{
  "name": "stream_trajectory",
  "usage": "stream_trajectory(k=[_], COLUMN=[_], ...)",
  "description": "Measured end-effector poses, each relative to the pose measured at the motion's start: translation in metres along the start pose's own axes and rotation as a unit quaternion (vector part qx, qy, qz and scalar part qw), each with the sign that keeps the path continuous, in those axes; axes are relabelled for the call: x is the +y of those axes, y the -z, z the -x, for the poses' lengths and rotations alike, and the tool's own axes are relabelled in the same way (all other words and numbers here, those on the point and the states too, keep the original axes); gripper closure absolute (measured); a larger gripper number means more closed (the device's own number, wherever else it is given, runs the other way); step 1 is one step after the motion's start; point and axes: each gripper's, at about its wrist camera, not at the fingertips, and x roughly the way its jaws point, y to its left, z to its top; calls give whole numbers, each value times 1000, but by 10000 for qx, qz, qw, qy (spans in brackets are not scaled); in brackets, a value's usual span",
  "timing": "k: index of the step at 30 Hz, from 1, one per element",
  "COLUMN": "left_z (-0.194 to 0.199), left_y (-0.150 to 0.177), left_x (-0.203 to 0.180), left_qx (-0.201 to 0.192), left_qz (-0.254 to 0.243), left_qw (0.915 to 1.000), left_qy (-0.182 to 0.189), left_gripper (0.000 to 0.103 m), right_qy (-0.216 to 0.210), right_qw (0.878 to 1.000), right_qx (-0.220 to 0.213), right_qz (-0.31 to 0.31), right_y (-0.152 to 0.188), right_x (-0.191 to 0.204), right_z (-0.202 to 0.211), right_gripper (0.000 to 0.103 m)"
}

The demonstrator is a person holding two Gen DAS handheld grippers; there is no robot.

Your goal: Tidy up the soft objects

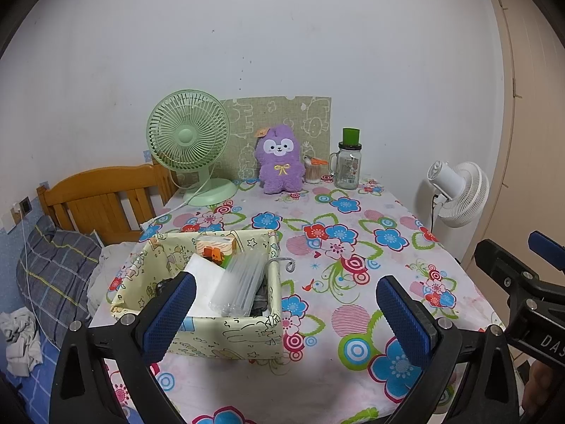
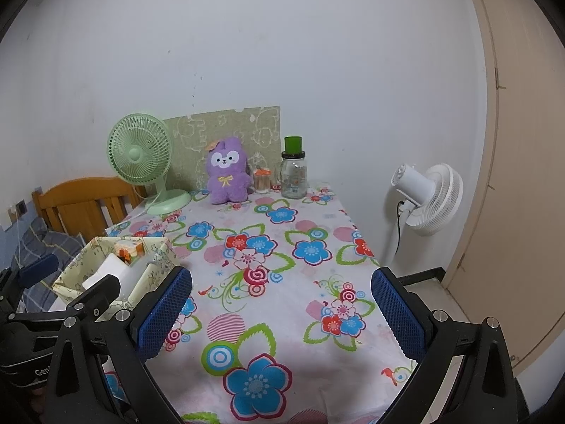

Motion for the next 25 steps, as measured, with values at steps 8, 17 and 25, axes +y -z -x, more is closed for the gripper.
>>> stream_trajectory(k=[8,17,25], left_z=[4,8,5], left_y=[0,-1,-3], left_x=[-1,-4,-3], left_qx=[-9,-2,31], left_qz=[12,-8,32], left_qw=[10000,10000,10000], left_qy=[29,56,35], left_gripper=[0,0,0], right_qy=[-27,-53,-58], right_qw=[10000,10000,10000], right_qx=[-37,-49,-21], right_qz=[-30,-15,-4], right_y=[-2,-3,-4], right_x=[0,1,4], right_z=[4,7,6], right_gripper=[0,0,0])
